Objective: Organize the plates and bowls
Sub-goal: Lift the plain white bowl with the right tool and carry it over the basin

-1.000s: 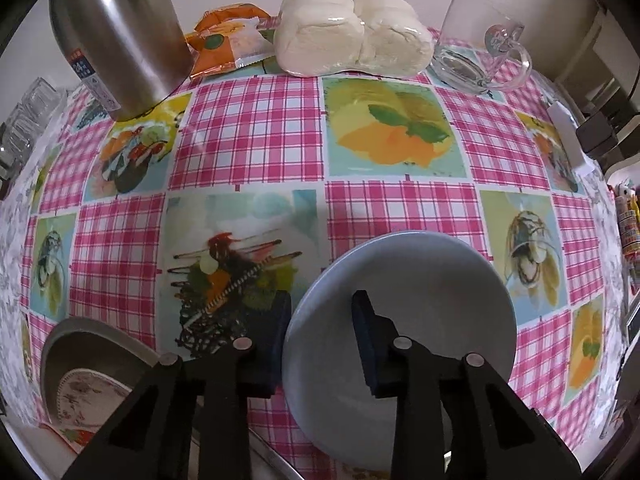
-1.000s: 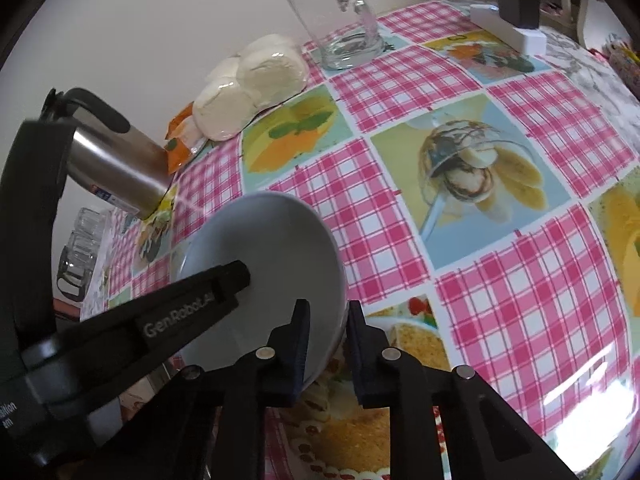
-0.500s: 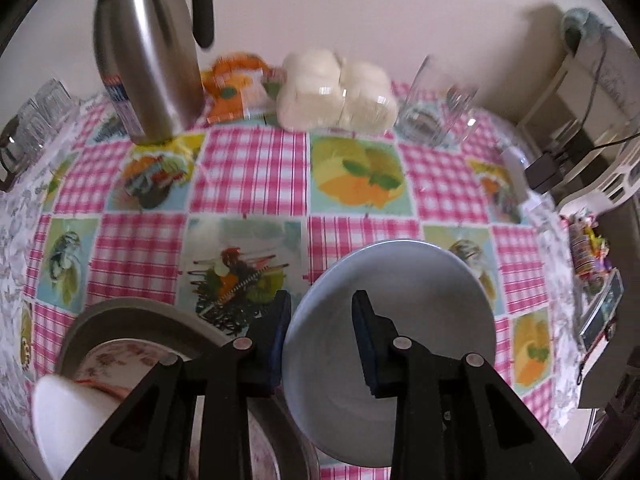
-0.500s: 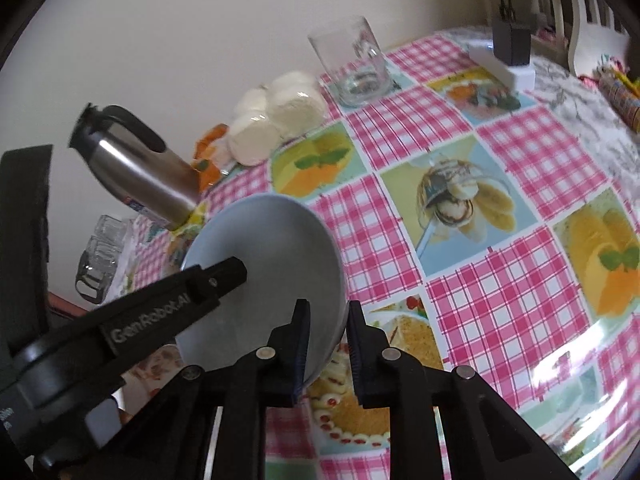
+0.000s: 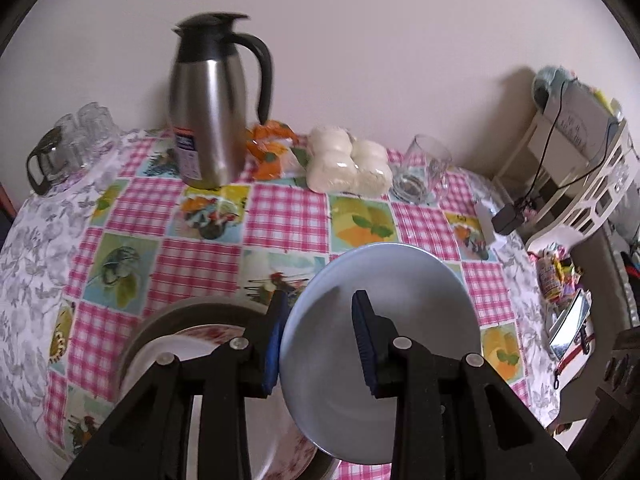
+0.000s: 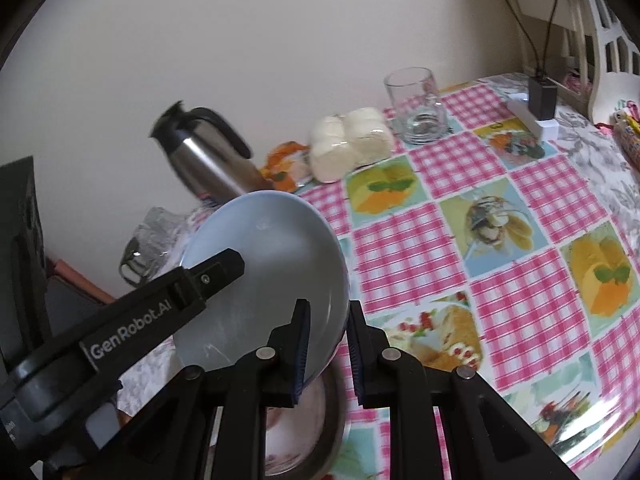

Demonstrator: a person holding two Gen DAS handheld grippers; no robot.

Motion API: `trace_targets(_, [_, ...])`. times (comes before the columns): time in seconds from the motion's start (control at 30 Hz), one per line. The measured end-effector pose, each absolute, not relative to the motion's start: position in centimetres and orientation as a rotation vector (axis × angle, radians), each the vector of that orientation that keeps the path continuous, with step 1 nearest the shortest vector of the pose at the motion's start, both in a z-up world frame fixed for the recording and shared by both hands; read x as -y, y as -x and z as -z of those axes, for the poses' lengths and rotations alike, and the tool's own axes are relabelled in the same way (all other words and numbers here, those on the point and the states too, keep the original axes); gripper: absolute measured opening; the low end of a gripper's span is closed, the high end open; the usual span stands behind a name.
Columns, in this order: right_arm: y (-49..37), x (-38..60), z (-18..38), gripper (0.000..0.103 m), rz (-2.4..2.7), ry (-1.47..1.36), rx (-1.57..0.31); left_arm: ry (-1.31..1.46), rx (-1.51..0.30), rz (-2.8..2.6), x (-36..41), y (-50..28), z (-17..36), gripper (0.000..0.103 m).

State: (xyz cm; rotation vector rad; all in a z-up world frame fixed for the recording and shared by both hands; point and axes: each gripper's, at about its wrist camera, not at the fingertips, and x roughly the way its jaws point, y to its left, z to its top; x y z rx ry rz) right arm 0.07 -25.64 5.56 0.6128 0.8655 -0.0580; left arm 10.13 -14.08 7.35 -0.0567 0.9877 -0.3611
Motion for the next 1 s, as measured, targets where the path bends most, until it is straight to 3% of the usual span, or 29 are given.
trace_targets(0.57, [0.2,16.4,-7.7,0.02,-0.066,-0.462,-0.884,0.232,-0.917,0.309,3.4,-7.6,-8.2,0.033])
trace_targets(1.0, [-1.3,12.7,-5.9,0.022,-0.057,-0.351,-0.969,0.332,-0.997,0.295,0.0,-8.5,-4.7,0.033])
